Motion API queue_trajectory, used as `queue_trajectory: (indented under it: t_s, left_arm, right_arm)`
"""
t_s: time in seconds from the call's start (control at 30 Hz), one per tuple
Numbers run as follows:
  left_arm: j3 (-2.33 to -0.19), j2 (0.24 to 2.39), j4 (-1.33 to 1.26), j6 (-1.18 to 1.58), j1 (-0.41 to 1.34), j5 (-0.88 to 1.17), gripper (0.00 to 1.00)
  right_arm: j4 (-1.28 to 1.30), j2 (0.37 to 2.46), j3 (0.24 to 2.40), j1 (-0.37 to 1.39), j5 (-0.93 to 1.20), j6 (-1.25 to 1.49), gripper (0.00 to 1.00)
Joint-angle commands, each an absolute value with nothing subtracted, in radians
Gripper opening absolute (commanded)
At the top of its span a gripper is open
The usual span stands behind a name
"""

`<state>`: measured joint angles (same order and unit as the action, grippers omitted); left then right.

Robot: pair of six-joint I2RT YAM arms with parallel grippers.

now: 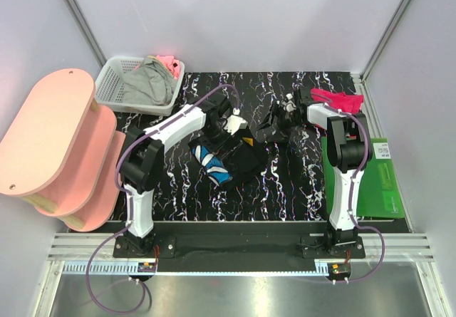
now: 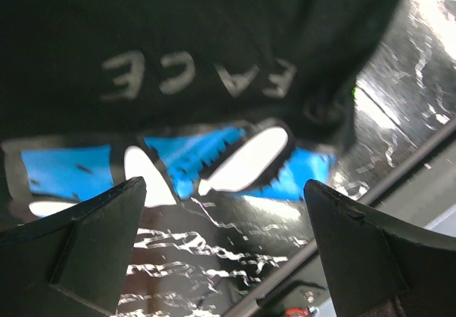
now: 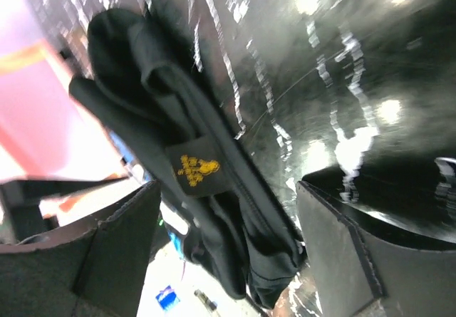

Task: Fold and stack the t-shirts
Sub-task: Fold the tshirt, then neatly place the folded tshirt to the corner

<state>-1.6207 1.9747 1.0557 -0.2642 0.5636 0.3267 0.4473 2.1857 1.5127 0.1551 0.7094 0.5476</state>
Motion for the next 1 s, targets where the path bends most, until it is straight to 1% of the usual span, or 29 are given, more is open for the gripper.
queue_trajectory:
  t_s: [0.0, 0.23, 0.5, 0.63, 0.8, 0.97]
  left_arm:
    - [-1.618, 2.000, 0.974, -0.245, 0.584, 0.245, 0.99]
    - [-1.577, 2.006, 0.934, -0.244, 0.611, 0.229, 0.99]
    - [-1.485, 1.956, 0.893, -0.238, 0.621, 0.227, 0.99]
    - [-1.463, 1.948, 0.879, -0.236, 0.624, 0.229, 0.99]
    - [-1.463, 1.931, 0.873, -0.233, 0.630, 0.230, 0.99]
    - [-1.456, 1.916, 0.874, -0.239, 0.632, 0.229, 0.99]
  right_arm:
    - [0.404, 2.246, 1.386, 0.181, 0.744, 0.520, 0.82]
    - [0.367, 2.255, 1.341, 0.265, 0.801, 0.515, 0.79]
    - [0.334, 2.266, 1.305, 0.334, 0.839, 0.522, 0.75]
    - [0.310, 2.263, 1.281, 0.350, 0.857, 0.531, 0.72]
    - [0.278, 2.257, 1.272, 0.360, 0.893, 0.561, 0.63]
    - [0.225, 2.270, 1.296, 0.402, 0.928, 0.612, 0.63]
